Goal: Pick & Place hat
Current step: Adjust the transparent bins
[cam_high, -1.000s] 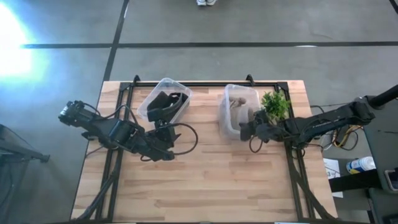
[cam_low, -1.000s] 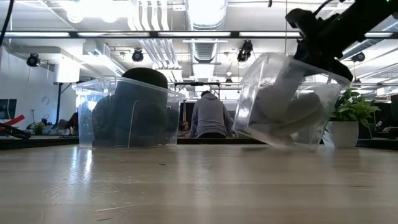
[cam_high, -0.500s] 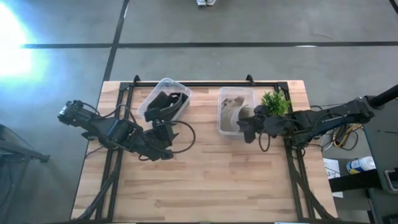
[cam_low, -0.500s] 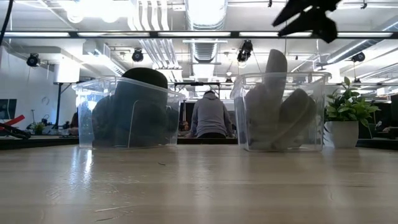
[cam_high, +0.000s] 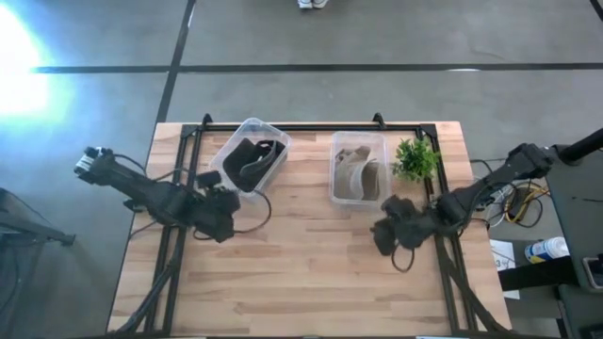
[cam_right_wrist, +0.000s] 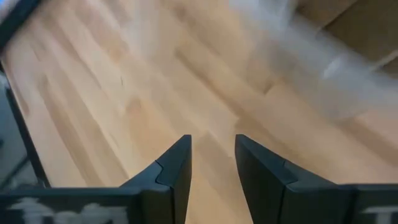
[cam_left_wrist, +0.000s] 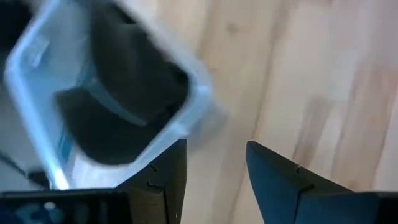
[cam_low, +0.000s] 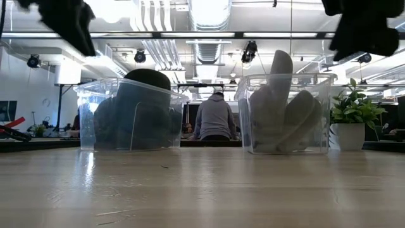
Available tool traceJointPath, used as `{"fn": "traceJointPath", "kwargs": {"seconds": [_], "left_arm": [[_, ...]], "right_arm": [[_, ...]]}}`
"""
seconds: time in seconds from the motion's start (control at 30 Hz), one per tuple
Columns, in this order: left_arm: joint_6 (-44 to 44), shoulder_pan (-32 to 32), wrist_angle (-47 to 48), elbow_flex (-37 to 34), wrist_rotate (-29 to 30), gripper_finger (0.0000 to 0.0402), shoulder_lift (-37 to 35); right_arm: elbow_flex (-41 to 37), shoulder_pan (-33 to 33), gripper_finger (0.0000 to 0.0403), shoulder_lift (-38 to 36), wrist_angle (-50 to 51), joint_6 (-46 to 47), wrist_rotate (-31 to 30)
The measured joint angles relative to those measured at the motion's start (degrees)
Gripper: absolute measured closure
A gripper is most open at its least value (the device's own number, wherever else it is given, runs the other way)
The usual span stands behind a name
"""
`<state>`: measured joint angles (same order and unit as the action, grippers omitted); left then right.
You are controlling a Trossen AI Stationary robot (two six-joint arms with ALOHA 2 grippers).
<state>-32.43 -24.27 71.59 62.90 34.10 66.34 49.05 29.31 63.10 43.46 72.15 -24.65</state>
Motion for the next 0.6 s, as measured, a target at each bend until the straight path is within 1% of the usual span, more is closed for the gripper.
{"fn": "traceJointPath", "kwargs": {"seconds": [0.1, 0.17, 0.3, 0.4, 0.5, 0.6], "left_arm": [[12.3, 0.0, -4.9, -5.4, -1.3, 0.0243, 0.0], [16.5, 0.1, -5.6, -7.5, 0.6, 0.0243, 0.5], [17.4, 0.3, -5.1, -9.0, 7.4, 0.0243, 1.1], [17.9, 0.3, -5.2, -8.3, 8.9, 0.0243, 1.0], [21.1, 1.0, -6.1, -8.2, 9.0, 0.0243, 0.8], [25.7, 3.5, -9.0, -9.7, 5.3, 0.0243, 0.8]], "right_arm": [[0.1, 2.1, 0.0278, 3.1, -0.4, 0.4, 1.0], [0.9, 2.8, 0.0275, 5.1, -0.6, 1.6, 0.9], [2.8, 3.5, 0.0273, 8.7, -0.8, 2.8, 0.8], [4.2, 3.8, 0.0275, 11.2, -0.8, 2.6, 0.8], [5.5, 3.7, 0.0277, 13.5, -0.8, 2.0, 0.7], [6.5, 3.7, 0.0277, 15.4, -0.8, 1.4, 0.7]]}}
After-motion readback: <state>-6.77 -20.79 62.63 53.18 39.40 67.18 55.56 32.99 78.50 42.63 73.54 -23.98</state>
